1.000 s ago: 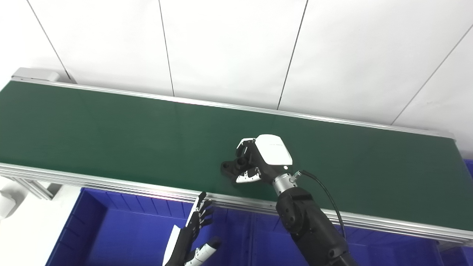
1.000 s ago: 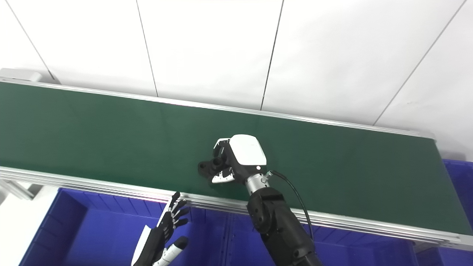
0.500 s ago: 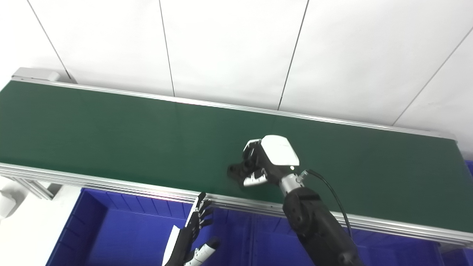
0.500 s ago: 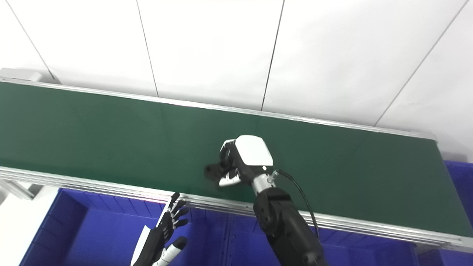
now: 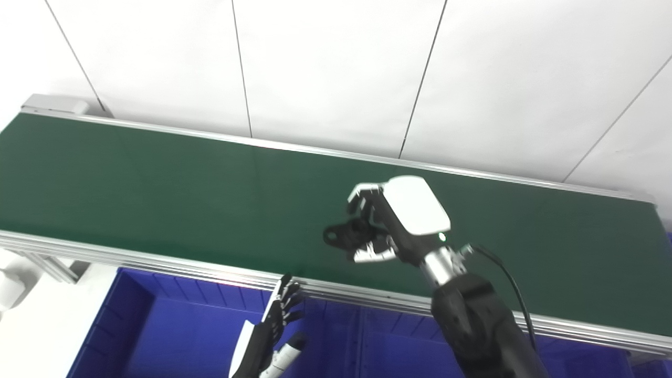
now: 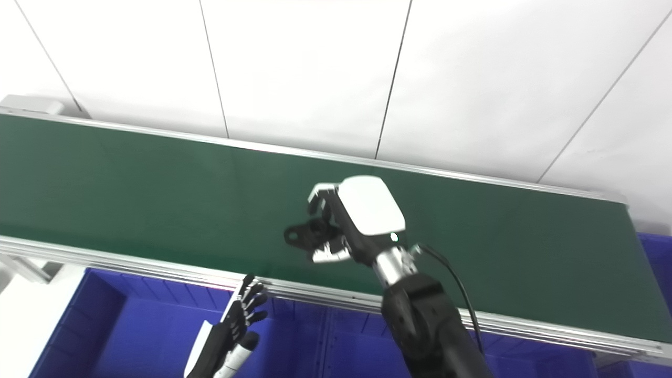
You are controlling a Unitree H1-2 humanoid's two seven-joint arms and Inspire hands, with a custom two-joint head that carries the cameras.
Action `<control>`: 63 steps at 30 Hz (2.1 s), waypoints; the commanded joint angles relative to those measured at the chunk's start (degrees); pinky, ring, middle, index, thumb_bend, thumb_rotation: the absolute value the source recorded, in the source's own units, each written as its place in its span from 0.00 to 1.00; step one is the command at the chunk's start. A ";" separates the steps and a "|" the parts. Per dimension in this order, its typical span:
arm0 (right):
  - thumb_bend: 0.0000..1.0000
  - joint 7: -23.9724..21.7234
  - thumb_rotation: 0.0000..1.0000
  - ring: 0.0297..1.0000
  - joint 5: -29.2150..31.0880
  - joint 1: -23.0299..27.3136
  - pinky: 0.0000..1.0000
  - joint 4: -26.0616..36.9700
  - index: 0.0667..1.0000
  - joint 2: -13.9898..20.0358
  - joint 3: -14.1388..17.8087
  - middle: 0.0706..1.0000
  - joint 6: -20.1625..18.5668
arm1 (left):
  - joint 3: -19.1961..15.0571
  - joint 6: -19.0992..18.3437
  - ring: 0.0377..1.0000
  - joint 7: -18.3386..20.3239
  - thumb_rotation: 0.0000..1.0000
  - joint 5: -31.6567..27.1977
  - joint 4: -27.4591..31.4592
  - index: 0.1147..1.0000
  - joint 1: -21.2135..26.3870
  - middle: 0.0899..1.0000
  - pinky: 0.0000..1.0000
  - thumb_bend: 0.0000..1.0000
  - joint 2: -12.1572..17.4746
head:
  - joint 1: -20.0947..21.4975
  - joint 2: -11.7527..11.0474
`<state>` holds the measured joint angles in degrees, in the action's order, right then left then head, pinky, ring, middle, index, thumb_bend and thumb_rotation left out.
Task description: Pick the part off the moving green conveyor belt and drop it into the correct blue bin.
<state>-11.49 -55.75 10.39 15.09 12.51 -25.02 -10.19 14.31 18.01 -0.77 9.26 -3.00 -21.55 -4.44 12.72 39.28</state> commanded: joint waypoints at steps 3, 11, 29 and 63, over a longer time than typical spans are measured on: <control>0.52 -1.53 0.00 0.33 -3.16 -2.50 0.27 4.30 0.49 0.77 1.22 0.38 -0.81 | 0.24 -0.90 0.93 1.50 0.93 -0.71 4.01 1.00 -0.22 0.97 0.86 0.84 0.89 | 4.60 1.09; 0.52 -4.45 0.00 0.30 -9.14 -10.94 0.25 8.73 0.49 -0.95 1.92 0.36 -1.92 | -1.76 -5.99 0.98 4.33 0.99 -4.19 9.65 1.00 -0.60 1.00 0.97 0.83 4.80 | 15.82 6.08; 0.51 -7.68 0.00 0.36 -18.54 -23.34 0.31 9.88 0.51 -8.27 3.03 0.43 -3.29 | -5.01 -17.15 1.00 7.62 1.00 -10.45 17.55 1.00 1.59 1.00 1.00 0.90 7.40 | 23.24 11.08; 0.52 -24.02 0.00 0.37 -28.81 -23.75 0.20 3.99 0.46 -10.30 10.79 0.46 -8.89 | -4.30 -19.40 0.99 8.15 0.99 -10.66 19.71 1.00 1.13 1.00 1.00 0.91 7.22 | 21.81 12.93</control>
<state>-35.47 -84.12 -13.87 17.74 2.71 -14.34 -17.55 10.02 -1.75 7.09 -0.90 14.96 -20.51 2.89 34.54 52.29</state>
